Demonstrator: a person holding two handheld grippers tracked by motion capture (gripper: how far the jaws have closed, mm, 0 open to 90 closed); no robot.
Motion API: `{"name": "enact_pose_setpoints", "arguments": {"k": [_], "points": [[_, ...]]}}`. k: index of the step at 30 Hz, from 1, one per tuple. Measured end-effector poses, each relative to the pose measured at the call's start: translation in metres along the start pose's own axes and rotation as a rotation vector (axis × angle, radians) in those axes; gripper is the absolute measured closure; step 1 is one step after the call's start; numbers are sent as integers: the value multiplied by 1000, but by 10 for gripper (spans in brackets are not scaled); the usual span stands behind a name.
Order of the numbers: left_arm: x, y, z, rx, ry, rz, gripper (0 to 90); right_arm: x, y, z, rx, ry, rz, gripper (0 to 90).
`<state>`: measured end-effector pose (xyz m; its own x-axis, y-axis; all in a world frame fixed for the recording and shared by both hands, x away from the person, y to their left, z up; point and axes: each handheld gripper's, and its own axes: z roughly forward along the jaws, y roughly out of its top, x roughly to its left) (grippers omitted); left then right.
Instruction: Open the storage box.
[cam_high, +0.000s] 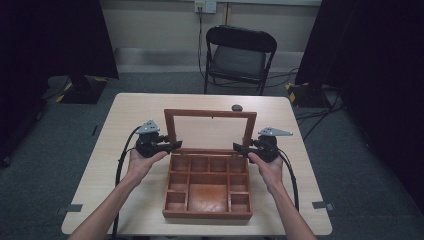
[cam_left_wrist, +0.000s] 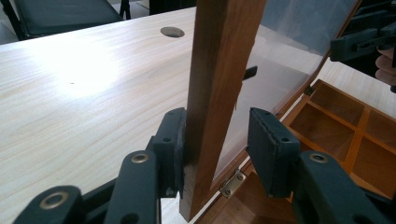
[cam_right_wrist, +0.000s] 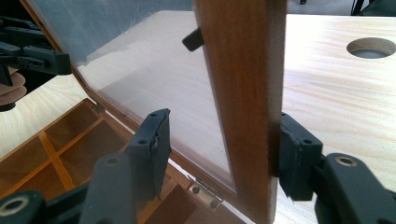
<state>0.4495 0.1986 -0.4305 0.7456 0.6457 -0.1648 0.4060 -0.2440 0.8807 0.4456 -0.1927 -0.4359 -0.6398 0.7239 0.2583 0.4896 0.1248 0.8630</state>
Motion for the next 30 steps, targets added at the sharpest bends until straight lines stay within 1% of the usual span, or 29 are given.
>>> {"name": "enact_pose_setpoints", "arguments": {"k": [2, 3, 6, 7, 9, 11, 12, 13, 17, 18, 19, 22, 24, 26, 29, 30], "points": [[1, 0, 1, 5, 0, 8, 579, 0, 0, 0, 0, 0, 2, 439], [1, -1, 1, 4, 1, 1, 579, -1, 0, 0, 0, -3, 1, 444], [1, -1, 2, 5, 3, 0, 580, -1, 0, 1, 4, 1, 2, 443], [2, -1, 3, 20, 1, 1, 581, -2, -1, 2, 4, 0, 8, 443], [3, -2, 5, 50, 8, 17, 585, -3, -1, 3, 4, 1, 9, 447], [3, -4, 6, 54, 6, 17, 589, -3, -1, 3, 5, -1, 11, 451], [4, -5, 6, 52, 6, 16, 590, -4, -1, 3, 3, 0, 11, 455], [4, -6, 6, 46, 10, 5, 591, -4, -1, 3, 2, -1, 12, 458], [5, -6, 8, 39, 9, -2, 595, -5, 0, 5, 1, -8, 18, 458], [5, -6, 7, 46, 16, -1, 596, -5, 0, 6, 0, -9, 17, 458], [6, -6, 8, 39, 10, -8, 598, -5, 0, 6, -2, -10, 18, 457], [7, -6, 9, 39, 10, -8, 600, -6, 0, 8, -10, -14, 19, 456], [8, -7, 10, 37, 8, -19, 601, -6, 0, 9, -14, -16, 24, 456], [9, -7, 10, 39, 8, -19, 601, -6, 0, 10, -16, -19, 24, 456], [10, -7, 10, 41, 1, -28, 604, -7, 0, 11, -18, -29, 22, 456], [11, -7, 10, 44, 6, -33, 605, -7, 0, 12, -20, -30, 22, 455]]}}
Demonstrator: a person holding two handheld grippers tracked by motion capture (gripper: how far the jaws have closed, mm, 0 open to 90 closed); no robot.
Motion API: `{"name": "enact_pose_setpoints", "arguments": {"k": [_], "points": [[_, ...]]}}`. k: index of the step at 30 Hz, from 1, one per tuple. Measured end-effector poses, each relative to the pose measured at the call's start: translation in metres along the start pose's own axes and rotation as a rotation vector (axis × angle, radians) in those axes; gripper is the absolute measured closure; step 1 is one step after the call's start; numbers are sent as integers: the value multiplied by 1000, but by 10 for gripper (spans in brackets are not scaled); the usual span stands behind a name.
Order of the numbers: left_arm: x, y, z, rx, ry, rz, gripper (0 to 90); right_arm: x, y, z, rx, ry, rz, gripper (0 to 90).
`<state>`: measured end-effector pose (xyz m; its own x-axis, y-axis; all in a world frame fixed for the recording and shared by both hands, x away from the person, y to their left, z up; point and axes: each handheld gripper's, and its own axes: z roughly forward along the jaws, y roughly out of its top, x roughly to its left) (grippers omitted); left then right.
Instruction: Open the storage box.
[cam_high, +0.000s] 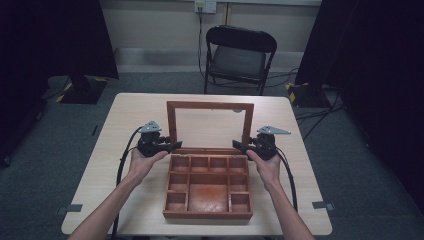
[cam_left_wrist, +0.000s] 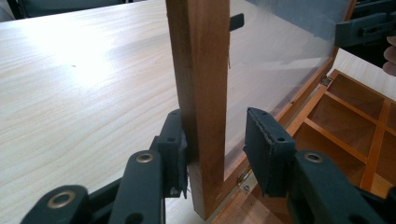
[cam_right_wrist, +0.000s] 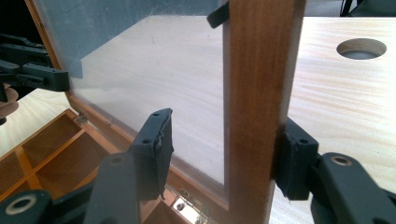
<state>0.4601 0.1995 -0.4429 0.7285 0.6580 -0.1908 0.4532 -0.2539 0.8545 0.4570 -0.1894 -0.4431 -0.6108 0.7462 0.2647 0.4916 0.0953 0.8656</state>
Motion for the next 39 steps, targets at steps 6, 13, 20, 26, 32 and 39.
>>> {"name": "enact_pose_setpoints", "arguments": {"k": [6, 13, 20, 26, 32, 39], "points": [[3, 0, 2, 7, -3, -15, 603, -1, 0, 4, 0, -13, 11, 457], [7, -1, 5, -1, -13, -44, 600, -2, -1, 8, 0, -31, 17, 444], [9, -1, 6, 2, -18, -51, 600, -3, -1, 9, 2, -26, 20, 427], [11, -2, 8, 2, -22, -69, 587, -5, -2, 13, 2, -26, 27, 398], [13, -2, 12, -4, -23, -84, 572, -8, -3, 16, 8, -29, 32, 403], [15, -3, 15, -8, -24, -92, 553, -10, -4, 17, 10, -35, 35, 397]]}}
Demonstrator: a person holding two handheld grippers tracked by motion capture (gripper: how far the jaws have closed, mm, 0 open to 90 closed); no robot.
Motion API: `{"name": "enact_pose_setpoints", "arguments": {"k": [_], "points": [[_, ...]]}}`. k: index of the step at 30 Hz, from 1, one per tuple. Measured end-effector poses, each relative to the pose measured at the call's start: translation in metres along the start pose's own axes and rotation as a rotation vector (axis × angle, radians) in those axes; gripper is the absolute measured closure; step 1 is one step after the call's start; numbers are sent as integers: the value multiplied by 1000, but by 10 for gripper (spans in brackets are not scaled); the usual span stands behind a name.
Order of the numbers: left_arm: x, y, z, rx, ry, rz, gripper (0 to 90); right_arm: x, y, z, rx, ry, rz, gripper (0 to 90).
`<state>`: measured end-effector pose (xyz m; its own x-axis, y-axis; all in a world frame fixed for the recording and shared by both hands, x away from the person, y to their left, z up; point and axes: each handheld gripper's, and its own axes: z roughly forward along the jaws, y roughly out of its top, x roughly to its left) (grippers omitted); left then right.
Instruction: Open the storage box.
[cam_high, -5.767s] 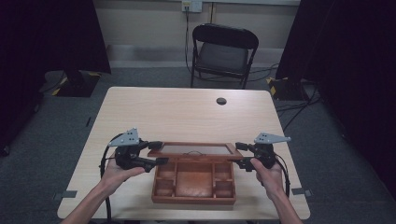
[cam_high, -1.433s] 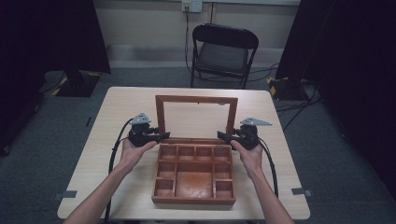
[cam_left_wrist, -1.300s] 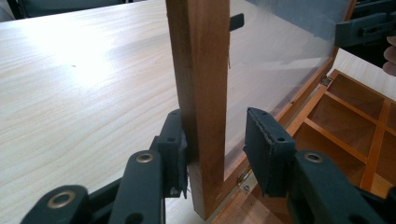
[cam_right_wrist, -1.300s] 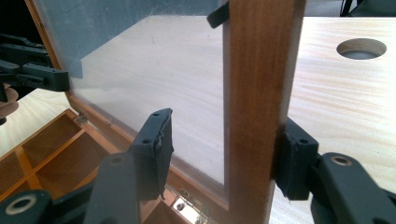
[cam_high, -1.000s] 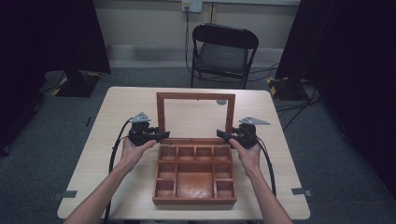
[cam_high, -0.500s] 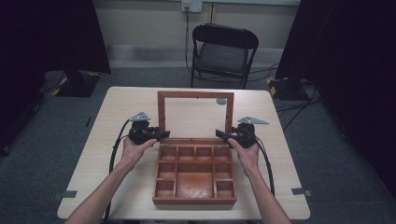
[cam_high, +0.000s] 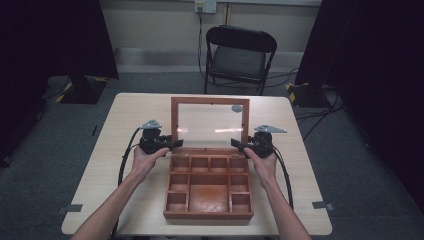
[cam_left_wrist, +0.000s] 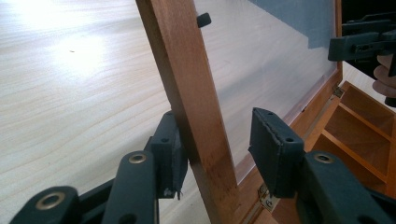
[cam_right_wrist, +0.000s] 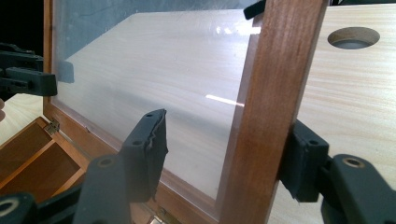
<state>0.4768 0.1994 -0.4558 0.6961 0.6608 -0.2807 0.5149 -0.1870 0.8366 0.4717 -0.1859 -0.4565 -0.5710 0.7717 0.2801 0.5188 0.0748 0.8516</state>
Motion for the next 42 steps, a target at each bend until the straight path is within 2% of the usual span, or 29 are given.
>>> {"name": "enact_pose_setpoints", "arguments": {"k": [5, 9, 13, 19, 26, 29, 42], "points": [[0, -1, 3, 9, 6, -5, 523, -1, -1, 2, 7, 2, 7, 378], [1, -2, 6, 15, -6, -16, 497, -2, -2, 3, 10, 2, 10, 367], [0, -3, 8, 34, -9, -10, 430, -4, -4, 6, 22, 4, 15, 344], [3, -4, 9, 25, -16, -33, 386, -5, -6, 8, 36, 8, 18, 316], [6, -6, 9, 38, -10, -35, 382, -6, -9, 13, 50, 6, 29, 271], [6, -6, 10, 44, -9, -33, 378, -6, -9, 13, 62, 3, 20, 249], [10, -12, 13, 71, -18, -41, 384, -9, -12, 14, 83, -9, 25, 215]]}}
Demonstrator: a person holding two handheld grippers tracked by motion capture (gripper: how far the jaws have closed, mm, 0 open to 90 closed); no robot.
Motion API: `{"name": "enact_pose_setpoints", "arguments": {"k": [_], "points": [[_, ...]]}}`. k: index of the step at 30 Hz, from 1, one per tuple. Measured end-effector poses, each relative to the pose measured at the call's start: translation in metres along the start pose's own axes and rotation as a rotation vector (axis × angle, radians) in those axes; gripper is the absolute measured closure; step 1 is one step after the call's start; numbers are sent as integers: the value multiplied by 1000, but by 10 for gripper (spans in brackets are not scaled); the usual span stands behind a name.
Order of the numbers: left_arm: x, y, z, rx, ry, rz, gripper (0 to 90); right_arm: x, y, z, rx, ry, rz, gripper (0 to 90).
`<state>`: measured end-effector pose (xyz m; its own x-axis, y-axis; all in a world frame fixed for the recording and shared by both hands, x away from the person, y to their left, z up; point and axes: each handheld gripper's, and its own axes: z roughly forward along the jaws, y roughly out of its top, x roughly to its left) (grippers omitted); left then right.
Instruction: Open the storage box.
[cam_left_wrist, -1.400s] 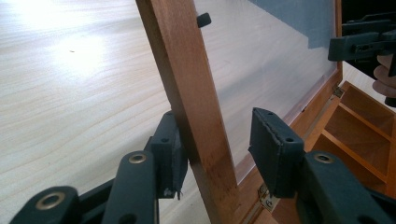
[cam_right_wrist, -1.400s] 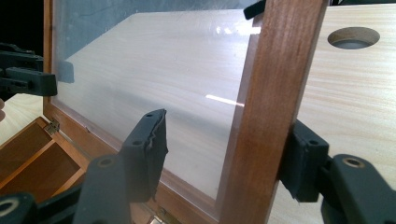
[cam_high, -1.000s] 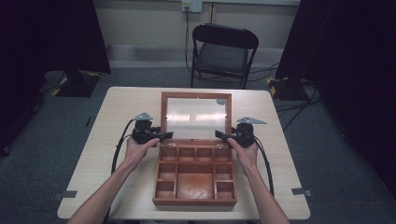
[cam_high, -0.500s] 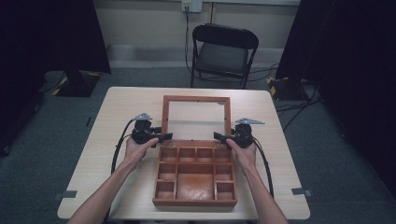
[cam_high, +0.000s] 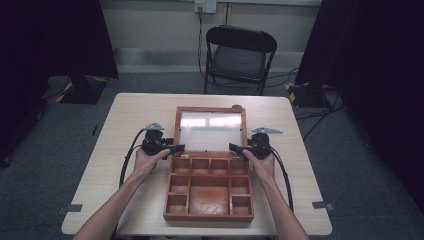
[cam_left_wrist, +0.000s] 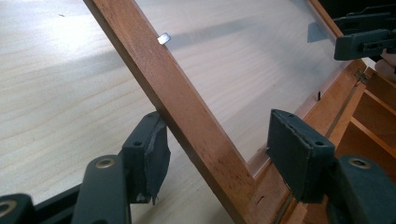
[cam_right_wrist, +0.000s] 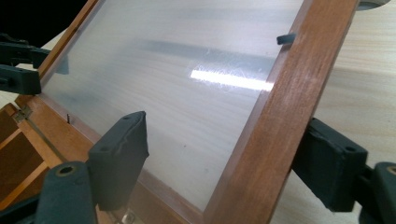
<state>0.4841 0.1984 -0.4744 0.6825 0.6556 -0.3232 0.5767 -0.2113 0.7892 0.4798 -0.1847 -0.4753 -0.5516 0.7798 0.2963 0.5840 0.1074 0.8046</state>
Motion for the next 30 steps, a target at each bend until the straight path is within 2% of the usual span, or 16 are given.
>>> {"name": "enact_pose_setpoints", "arguments": {"k": [13, 14, 16, 19, 20, 21, 23, 26, 30], "points": [[4, -3, 0, 13, 3, -27, 358, -3, -3, 2, 17, -14, 17, 182], [7, -5, 2, 9, -22, -68, 358, -4, -4, 1, 23, -17, 19, 182], [9, -7, 3, 7, -34, -84, 356, -6, -4, 0, 27, -19, 18, 189], [10, -6, 3, 17, -32, -88, 353, -7, -6, -1, 24, -13, 14, 187], [10, -6, 2, 17, -8, -71, 332, -7, -6, -2, 21, -25, 10, 216], [9, -6, 1, 12, 14, -53, 361, -7, -6, -3, 22, -33, 3, 220], [12, -7, -1, -4, -2, -87, 362, -8, -5, -4, 28, -30, 0, 208], [11, -6, -3, -17, 1, -82, 356, -8, -5, -8, 22, -27, -5, 207], [8, -6, -6, -3, 14, -58, 343, -9, -4, -13, 19, -30, 1, 206]]}}
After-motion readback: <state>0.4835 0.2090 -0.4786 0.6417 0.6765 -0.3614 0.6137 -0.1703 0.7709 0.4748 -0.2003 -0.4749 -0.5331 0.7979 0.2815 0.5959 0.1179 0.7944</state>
